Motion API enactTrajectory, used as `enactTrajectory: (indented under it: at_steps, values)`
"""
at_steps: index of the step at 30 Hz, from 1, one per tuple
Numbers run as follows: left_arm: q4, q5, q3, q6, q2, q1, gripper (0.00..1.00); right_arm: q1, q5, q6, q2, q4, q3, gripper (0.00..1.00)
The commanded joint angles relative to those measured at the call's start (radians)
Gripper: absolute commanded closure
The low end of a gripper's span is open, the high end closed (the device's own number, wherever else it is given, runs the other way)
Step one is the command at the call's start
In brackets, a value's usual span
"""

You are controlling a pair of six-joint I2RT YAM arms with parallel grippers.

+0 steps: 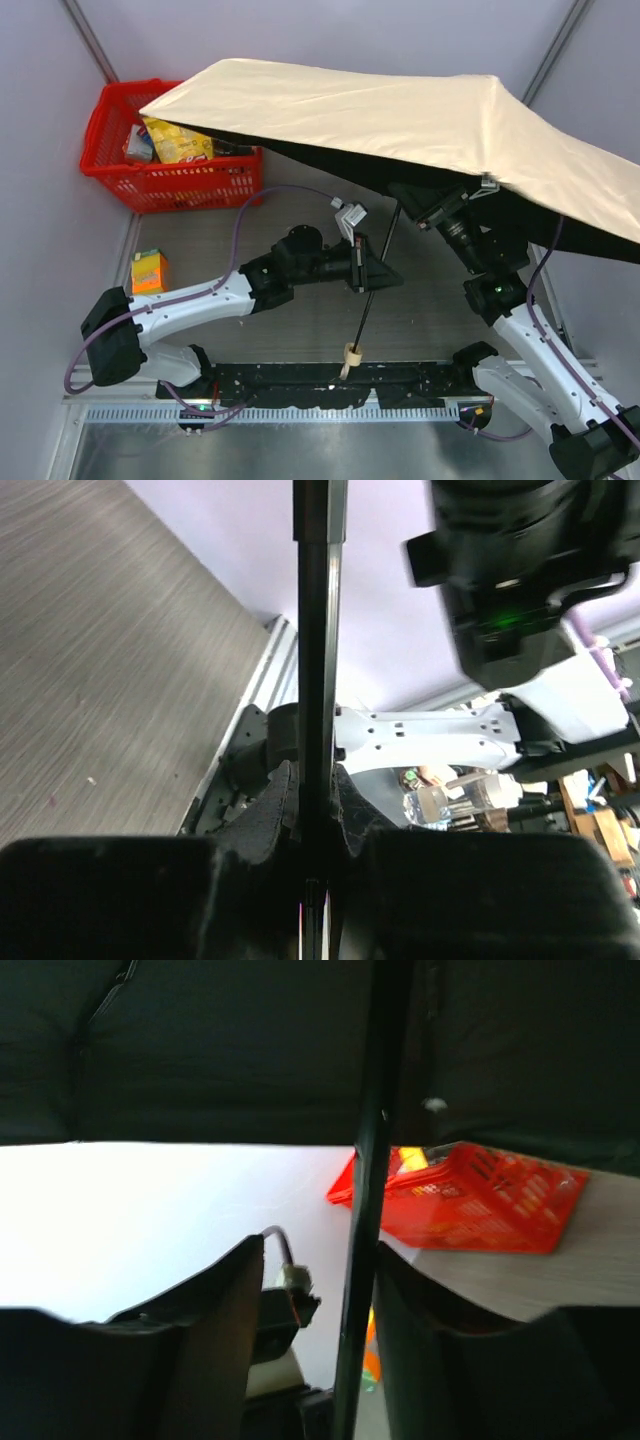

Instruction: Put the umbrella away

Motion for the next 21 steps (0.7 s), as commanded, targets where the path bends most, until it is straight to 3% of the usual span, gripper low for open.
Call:
enactTrajectory:
  at_steps: [1,3,9,16,21]
  values:
    - [-0.06,-0.18,0.032,0.051,-0.058,-0.016,1.0,-0.005,0.206,-0.077,-0.001,-0.118,0.153,0.46]
    - [-0.054,-0.201,0.026,0.053,-0.063,-0.017,1.0,-0.006,0.305,-0.056,0.03,-0.187,0.22,0.45]
    - [-0.036,-0.192,0.029,0.051,-0.058,-0.02,1.0,-0.046,0.34,0.047,0.111,-0.108,0.276,0.42]
    - [0.009,-0.157,0.012,0.034,-0.078,-0.02,1.0,-0.179,0.124,0.239,0.209,-0.052,0.302,0.41]
    - [0.069,-0.118,0.003,-0.007,-0.077,-0.019,1.0,-0.195,0.097,0.28,0.205,0.007,0.221,0.4]
